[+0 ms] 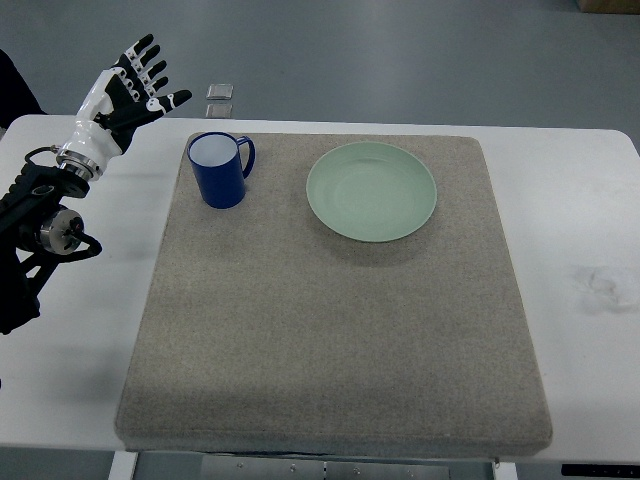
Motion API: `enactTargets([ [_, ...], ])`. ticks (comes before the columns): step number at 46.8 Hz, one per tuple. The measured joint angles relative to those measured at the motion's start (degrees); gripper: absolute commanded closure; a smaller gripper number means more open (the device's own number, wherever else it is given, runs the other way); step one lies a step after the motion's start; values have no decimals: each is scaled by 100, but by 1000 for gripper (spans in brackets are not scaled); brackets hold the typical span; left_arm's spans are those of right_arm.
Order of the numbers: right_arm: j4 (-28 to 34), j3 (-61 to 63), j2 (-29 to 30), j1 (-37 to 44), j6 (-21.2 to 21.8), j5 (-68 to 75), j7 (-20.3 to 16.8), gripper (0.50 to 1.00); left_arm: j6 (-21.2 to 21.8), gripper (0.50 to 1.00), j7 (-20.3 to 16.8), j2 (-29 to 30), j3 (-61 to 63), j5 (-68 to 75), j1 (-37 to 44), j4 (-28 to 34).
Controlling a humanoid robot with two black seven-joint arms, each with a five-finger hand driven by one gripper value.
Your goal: Place cup left of plate with left hand
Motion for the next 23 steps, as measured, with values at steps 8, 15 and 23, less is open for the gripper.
enactTargets([
  [8,0,0,0,0,0,0,0,568,-65,501,40,-17,84,-947,20,96],
  [15,0,0,0,0,0,0,0,568,-118,500,47,-260,122,-988,48,332],
  [23,0,0,0,1,0,0,0,568,-465,500,88,-493,166,-996,58,690],
])
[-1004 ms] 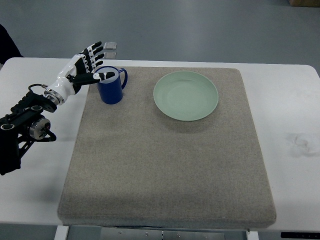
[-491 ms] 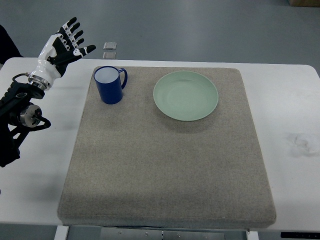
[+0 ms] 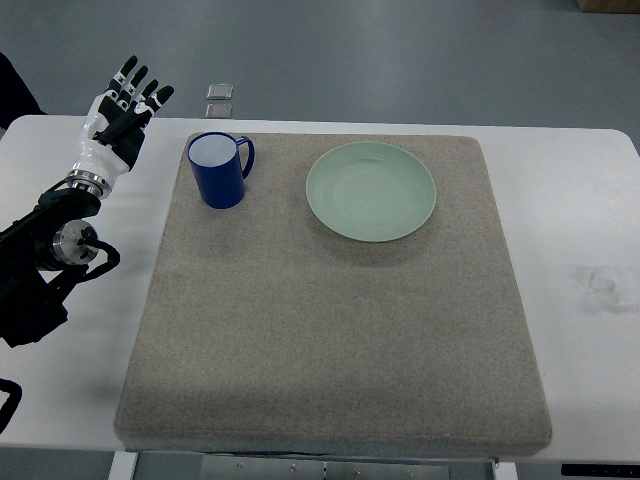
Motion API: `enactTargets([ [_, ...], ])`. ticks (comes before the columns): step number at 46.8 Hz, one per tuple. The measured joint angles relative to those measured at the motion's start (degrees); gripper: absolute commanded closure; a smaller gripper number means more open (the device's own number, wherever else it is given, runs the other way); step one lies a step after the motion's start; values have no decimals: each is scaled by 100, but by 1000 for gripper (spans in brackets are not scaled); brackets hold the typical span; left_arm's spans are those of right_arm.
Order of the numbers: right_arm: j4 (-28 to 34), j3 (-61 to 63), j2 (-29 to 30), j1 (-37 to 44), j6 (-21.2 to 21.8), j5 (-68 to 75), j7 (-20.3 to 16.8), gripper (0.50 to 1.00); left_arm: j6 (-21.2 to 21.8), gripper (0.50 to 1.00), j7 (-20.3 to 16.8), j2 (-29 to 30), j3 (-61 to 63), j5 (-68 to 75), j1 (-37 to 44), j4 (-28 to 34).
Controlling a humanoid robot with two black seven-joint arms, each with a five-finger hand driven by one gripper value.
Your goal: Place cup left of plate with left hand
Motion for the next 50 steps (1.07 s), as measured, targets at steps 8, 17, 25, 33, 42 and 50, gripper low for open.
enactTargets([
  [8,0,0,0,-1,0,0,0,568,-154,500,3,-75,-21,-84,2,81],
  [17,0,0,0,-1,0,0,0,568,-251,500,-2,-80,-25,-196,1,78],
  [25,0,0,0,-1,0,0,0,568,-251,500,-10,-75,-19,-195,-14,73],
  [33,0,0,0,-1,0,0,0,568,-187,500,-15,-74,-72,-192,-67,77],
  [42,0,0,0,-1,0,0,0,568,-173,500,-15,-74,-95,-193,-95,83],
  [50,0,1,0,-1,0,2,0,568,-172,500,-15,-74,-97,-194,-125,64],
])
